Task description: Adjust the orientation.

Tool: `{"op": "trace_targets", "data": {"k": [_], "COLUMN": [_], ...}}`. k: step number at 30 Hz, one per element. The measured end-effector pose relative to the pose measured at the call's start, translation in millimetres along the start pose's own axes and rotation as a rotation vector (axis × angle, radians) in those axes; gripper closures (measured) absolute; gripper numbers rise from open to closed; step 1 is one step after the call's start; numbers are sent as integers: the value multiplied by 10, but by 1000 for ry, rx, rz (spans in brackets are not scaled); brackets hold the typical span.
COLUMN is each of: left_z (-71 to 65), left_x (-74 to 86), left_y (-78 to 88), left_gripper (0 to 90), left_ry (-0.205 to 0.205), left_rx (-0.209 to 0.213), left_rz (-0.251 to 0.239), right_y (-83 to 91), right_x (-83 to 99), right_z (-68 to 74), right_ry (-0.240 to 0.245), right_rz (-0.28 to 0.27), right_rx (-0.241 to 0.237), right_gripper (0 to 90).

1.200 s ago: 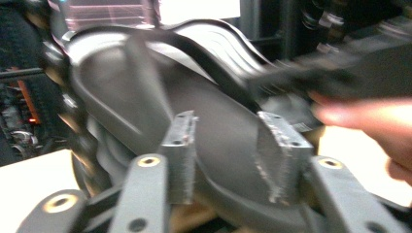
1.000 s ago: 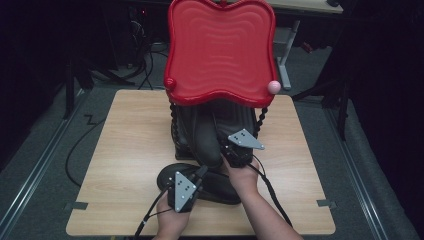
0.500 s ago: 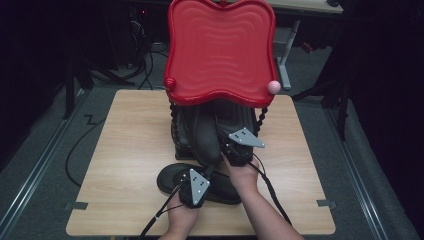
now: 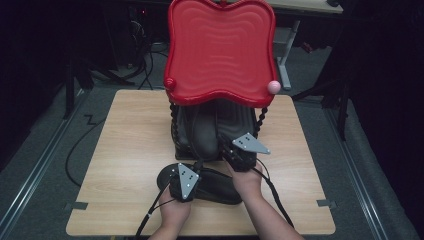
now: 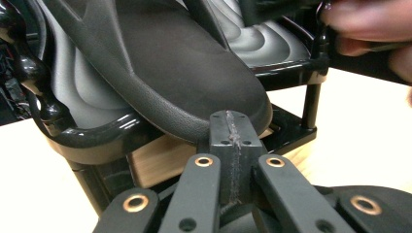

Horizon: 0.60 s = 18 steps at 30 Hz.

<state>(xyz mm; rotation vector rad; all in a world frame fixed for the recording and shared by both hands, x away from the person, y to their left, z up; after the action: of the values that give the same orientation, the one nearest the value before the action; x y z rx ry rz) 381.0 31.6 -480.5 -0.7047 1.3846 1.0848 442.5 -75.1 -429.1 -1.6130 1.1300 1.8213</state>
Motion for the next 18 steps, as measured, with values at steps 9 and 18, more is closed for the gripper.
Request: {"op": "trace_targets", "data": {"k": [9,18], "left_z": [124,240], "left_x": [-85,-156], "left_y": [-85,-144], "left_gripper": [899,898], "left_ry": [-12,-23], "left_rx": [-46,-81], "left_rz": [-4,-4], "right_y": [595,1053], "right_x": [415,886], "right_z": [-153,-393], "right_ry": [48,70], "right_rz": [13,85], "right_rx": [-13,13], "right_gripper": [745,736]}}
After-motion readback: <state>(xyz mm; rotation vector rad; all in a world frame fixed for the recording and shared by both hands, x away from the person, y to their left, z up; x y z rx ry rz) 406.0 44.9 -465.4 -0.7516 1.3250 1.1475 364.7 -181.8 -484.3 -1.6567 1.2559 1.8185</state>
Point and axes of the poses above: each handheld gripper's, and its own axes: y roughly backward along the jaws, x roughly out of its underside, z roughly to its left, the point moved 8 cm from there along -y, roughly forward along the jaws, and after that the axes turned 1 degree about x, right-handed, at the moved point
